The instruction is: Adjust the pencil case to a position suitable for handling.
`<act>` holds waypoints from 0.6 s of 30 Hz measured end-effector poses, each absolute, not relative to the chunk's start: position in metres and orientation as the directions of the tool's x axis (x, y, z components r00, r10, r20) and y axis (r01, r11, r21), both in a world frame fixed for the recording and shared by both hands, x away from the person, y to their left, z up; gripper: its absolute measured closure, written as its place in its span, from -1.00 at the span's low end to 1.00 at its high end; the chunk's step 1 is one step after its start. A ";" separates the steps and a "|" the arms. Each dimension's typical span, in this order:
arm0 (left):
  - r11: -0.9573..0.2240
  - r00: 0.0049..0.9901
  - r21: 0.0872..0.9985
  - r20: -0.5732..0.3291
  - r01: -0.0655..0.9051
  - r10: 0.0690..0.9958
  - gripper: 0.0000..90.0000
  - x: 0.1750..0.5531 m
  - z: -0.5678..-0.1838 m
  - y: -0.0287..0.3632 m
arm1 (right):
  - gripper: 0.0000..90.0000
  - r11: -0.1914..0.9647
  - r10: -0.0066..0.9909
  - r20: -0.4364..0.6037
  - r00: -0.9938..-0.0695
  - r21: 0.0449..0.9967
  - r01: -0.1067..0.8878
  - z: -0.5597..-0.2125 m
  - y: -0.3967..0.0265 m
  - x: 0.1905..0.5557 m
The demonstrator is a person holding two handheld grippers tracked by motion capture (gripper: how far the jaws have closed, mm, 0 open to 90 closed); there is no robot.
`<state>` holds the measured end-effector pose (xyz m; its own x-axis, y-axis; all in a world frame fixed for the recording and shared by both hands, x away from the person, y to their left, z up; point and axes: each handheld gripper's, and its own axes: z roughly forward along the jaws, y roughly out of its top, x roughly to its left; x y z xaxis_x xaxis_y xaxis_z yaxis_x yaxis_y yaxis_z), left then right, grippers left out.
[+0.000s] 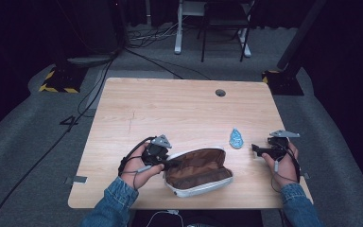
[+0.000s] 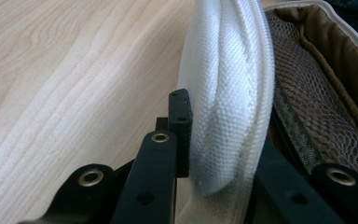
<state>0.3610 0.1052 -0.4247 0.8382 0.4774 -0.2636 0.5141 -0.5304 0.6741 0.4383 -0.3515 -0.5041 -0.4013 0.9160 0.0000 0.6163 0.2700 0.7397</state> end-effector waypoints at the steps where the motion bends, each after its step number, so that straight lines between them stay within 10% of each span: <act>1: -0.529 0.833 0.667 -0.274 0.524 0.480 0.85 0.362 -0.427 0.104 | -0.64 0.270 0.916 0.000 -0.401 0.740 0.616 -0.504 -0.351 0.438; 18: -0.625 0.834 0.570 -0.231 0.533 0.501 0.80 0.363 -0.451 0.096 | -0.64 0.270 0.916 0.000 -0.402 0.740 0.616 -0.504 -0.352 0.438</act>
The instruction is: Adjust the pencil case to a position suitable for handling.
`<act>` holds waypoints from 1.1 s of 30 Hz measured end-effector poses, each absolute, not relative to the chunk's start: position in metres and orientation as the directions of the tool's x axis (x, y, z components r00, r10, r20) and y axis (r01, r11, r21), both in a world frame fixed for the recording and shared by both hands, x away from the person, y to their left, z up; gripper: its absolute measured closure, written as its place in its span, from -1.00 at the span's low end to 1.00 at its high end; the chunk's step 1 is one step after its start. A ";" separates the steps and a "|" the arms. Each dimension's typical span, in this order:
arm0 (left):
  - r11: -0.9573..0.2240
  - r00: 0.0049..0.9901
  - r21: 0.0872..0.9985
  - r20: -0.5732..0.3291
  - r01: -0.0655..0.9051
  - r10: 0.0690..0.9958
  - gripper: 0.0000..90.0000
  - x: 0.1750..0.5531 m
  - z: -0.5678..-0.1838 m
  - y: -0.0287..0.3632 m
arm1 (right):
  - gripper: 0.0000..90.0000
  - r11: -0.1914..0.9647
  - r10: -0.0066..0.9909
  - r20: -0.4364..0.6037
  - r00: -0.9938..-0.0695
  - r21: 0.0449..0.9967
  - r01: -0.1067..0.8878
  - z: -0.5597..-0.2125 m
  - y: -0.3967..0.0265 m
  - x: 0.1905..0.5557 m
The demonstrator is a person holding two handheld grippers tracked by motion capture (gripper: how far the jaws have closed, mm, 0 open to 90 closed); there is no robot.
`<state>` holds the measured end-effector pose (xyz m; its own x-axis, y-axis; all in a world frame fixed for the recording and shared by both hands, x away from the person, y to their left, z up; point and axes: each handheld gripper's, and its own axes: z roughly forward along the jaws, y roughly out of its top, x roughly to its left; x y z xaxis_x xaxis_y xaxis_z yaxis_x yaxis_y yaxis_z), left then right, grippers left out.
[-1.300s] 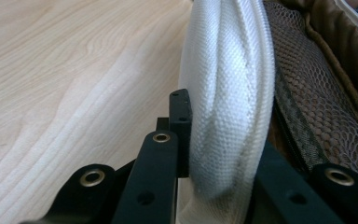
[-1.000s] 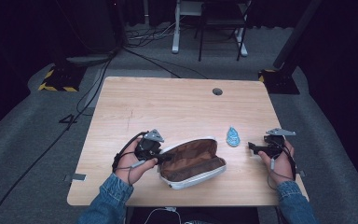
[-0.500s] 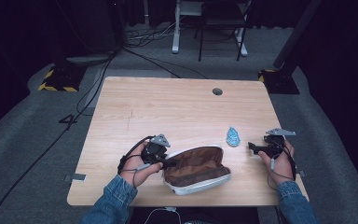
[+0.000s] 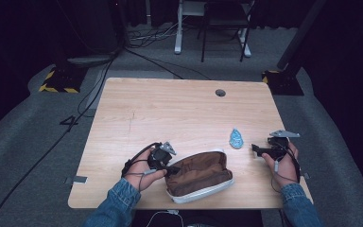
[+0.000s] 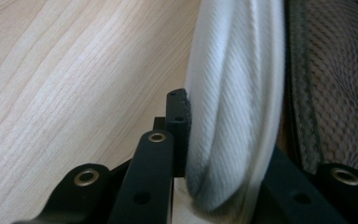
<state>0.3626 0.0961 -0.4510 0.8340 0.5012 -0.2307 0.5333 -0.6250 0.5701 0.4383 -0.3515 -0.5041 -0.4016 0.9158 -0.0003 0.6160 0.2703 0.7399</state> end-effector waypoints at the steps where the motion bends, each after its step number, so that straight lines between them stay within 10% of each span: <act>1: -0.621 0.831 0.569 -0.238 0.538 0.502 0.79 0.363 -0.452 0.096 | -0.64 0.270 0.916 0.000 -0.401 0.740 0.616 -0.504 -0.351 0.438; 14: -0.584 0.828 0.638 -0.158 0.501 0.538 -0.26 0.366 -0.451 0.100 | -0.64 0.271 0.915 -0.001 -0.403 0.740 0.615 -0.504 -0.351 0.438; 33: -0.486 0.818 0.739 -0.153 0.467 0.554 -0.35 0.363 -0.424 0.113 | -0.64 0.273 0.915 -0.002 -0.404 0.741 0.614 -0.504 -0.351 0.439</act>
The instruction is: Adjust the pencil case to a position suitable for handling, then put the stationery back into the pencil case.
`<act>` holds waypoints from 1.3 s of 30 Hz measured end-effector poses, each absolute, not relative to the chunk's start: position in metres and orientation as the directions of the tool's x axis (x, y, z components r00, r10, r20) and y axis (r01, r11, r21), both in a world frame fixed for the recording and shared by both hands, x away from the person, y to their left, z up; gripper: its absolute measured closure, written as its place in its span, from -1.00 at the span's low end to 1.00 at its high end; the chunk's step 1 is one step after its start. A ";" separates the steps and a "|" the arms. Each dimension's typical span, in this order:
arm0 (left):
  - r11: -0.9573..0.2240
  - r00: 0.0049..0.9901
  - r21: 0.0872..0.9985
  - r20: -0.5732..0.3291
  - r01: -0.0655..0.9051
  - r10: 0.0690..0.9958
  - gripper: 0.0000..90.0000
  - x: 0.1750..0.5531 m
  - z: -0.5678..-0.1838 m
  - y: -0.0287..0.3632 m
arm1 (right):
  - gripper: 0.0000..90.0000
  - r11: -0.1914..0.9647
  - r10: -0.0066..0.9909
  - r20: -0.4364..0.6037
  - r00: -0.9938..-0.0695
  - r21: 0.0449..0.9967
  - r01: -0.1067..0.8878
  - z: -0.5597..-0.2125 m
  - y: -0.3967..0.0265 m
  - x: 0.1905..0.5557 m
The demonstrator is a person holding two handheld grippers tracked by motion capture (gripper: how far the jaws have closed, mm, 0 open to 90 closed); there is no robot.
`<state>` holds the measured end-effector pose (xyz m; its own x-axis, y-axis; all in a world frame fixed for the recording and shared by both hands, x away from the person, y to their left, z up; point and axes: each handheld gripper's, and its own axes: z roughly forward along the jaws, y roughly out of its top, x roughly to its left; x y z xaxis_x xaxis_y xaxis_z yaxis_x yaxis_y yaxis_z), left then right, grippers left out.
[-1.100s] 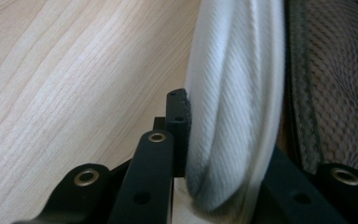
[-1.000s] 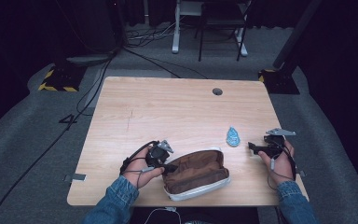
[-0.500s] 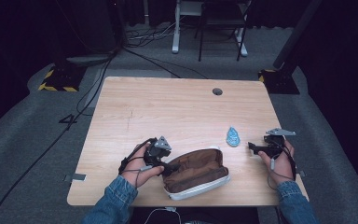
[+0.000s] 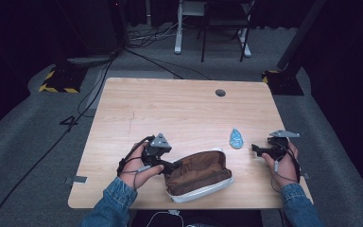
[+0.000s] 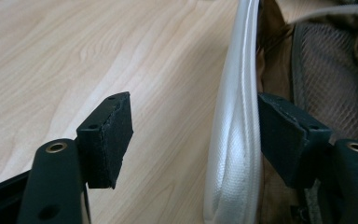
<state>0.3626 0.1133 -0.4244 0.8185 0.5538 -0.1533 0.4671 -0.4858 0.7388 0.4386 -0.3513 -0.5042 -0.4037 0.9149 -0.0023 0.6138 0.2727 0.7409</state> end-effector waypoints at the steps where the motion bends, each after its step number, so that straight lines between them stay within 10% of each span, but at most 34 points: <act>1: -0.475 0.816 0.747 -0.154 0.466 0.557 -0.35 0.362 -0.423 0.115 | -0.64 0.274 0.914 -0.003 -0.405 0.740 0.614 -0.504 -0.351 0.439; 39: -0.402 0.577 0.737 0.020 0.543 0.816 -0.47 0.373 -0.432 0.201 | -0.40 0.258 0.929 0.006 -0.371 0.708 0.657 -0.498 -0.349 0.441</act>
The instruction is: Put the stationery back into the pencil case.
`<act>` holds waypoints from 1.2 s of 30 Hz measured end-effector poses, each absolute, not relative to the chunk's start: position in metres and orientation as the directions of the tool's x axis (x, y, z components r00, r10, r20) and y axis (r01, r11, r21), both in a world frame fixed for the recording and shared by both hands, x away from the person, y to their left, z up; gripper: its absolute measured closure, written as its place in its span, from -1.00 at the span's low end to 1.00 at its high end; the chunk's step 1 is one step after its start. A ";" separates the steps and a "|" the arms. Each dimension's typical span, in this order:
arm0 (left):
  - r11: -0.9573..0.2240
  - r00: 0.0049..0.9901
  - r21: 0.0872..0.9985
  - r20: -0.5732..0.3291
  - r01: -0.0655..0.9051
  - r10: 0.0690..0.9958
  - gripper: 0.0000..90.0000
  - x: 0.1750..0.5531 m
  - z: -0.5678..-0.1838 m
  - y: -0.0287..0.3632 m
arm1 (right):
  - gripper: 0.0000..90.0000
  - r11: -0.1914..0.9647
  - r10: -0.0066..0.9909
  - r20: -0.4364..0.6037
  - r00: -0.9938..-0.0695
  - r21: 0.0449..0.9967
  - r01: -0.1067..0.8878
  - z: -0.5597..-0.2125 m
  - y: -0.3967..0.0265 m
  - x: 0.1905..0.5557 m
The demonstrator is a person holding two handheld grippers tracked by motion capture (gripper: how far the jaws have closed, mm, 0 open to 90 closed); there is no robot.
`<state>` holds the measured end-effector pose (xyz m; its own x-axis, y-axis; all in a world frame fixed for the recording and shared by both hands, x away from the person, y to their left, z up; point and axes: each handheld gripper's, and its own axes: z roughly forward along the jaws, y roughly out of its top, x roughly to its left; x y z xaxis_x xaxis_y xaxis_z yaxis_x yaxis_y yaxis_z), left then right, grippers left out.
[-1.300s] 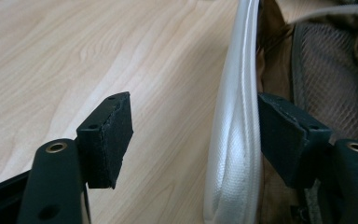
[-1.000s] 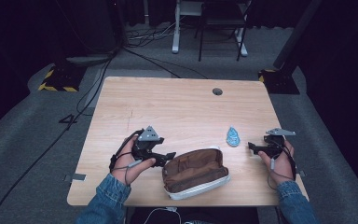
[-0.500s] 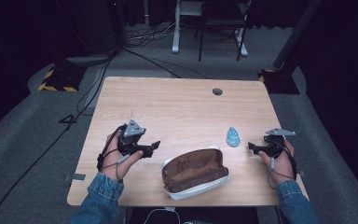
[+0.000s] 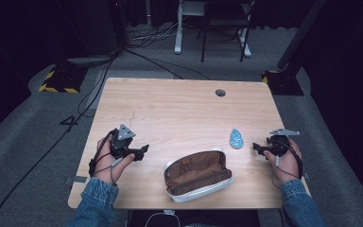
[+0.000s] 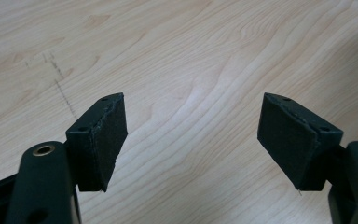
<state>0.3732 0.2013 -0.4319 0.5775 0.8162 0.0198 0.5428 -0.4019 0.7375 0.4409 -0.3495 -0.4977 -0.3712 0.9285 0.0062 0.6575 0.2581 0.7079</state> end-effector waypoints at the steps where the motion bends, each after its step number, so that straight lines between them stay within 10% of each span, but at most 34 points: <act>1: -0.406 0.578 0.734 0.022 0.544 0.816 -0.48 0.373 -0.434 0.203 | -0.39 0.258 0.930 0.007 -0.368 0.699 0.666 -0.496 -0.349 0.441; 36: -0.379 0.514 0.645 -0.025 0.664 0.857 -0.64 0.362 -0.499 0.229 | -0.33 0.305 0.870 0.096 -0.484 0.668 0.679 -0.472 -0.276 0.458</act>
<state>0.3620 0.2294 -0.4987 0.5145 0.8571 -0.0251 0.6635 -0.3794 0.6448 0.4582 -0.2764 -0.4718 -0.4844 0.8696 0.0957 0.6791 0.3048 0.6678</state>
